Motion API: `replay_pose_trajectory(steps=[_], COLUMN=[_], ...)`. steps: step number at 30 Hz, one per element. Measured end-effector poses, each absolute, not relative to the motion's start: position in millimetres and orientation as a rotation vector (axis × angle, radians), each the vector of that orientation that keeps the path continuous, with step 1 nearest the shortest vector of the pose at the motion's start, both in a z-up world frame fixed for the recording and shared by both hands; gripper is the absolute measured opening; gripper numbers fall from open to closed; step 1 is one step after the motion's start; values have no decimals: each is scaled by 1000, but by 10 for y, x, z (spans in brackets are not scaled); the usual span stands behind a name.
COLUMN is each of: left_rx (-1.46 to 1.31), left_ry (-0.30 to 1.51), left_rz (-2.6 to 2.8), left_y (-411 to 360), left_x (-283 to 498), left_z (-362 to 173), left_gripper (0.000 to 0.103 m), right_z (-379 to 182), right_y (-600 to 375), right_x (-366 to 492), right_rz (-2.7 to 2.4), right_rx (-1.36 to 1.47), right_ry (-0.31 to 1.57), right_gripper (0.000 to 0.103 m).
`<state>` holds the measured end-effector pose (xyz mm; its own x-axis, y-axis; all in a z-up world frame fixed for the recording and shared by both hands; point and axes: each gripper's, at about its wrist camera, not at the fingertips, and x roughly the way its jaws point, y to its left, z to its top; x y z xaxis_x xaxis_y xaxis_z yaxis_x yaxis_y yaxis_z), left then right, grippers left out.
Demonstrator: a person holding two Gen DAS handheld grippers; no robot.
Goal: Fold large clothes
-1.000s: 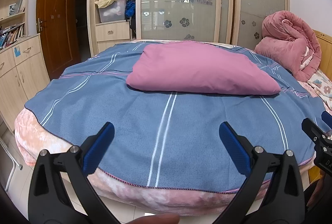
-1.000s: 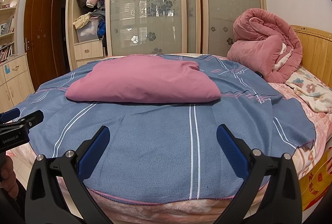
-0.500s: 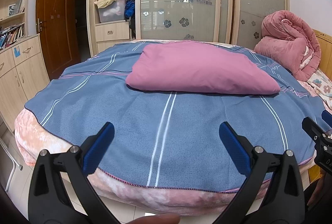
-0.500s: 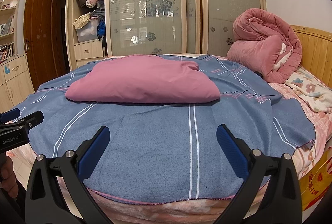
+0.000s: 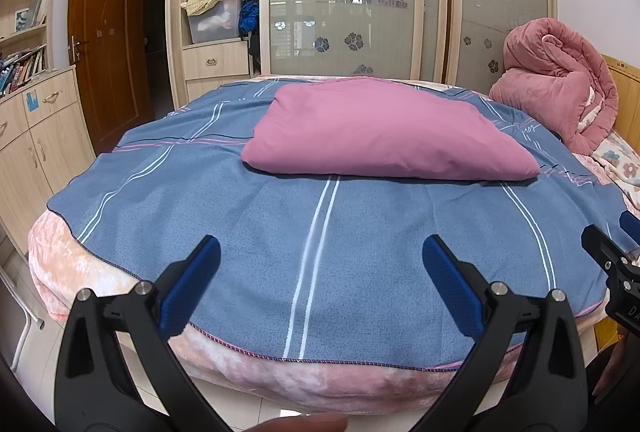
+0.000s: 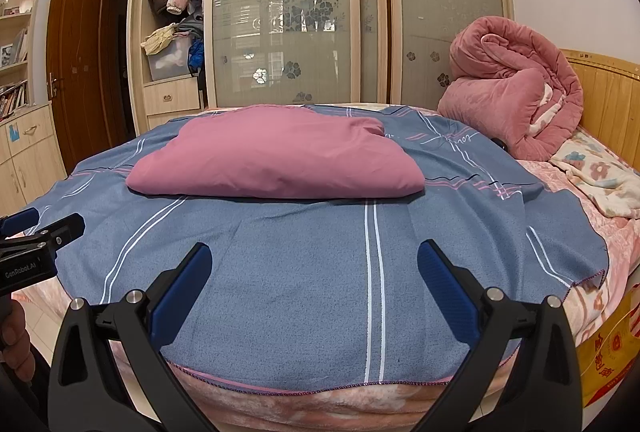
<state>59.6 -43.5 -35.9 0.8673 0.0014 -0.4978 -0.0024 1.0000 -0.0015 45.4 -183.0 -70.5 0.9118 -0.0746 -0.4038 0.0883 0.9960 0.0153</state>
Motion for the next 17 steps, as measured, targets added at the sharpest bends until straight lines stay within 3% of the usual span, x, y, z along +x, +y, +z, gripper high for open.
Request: replay_pose_trajectory(steps=[17], left_rx=[-22], left_ry=[547], left_rz=[-32], left_y=[-380], left_x=[621], left_z=[-370], left_gripper=[101], right_z=[-706], right_y=[-1830], right_x=[454], right_rz=[-84], right_rx=[33], right_ry=[415], right_gripper=[102])
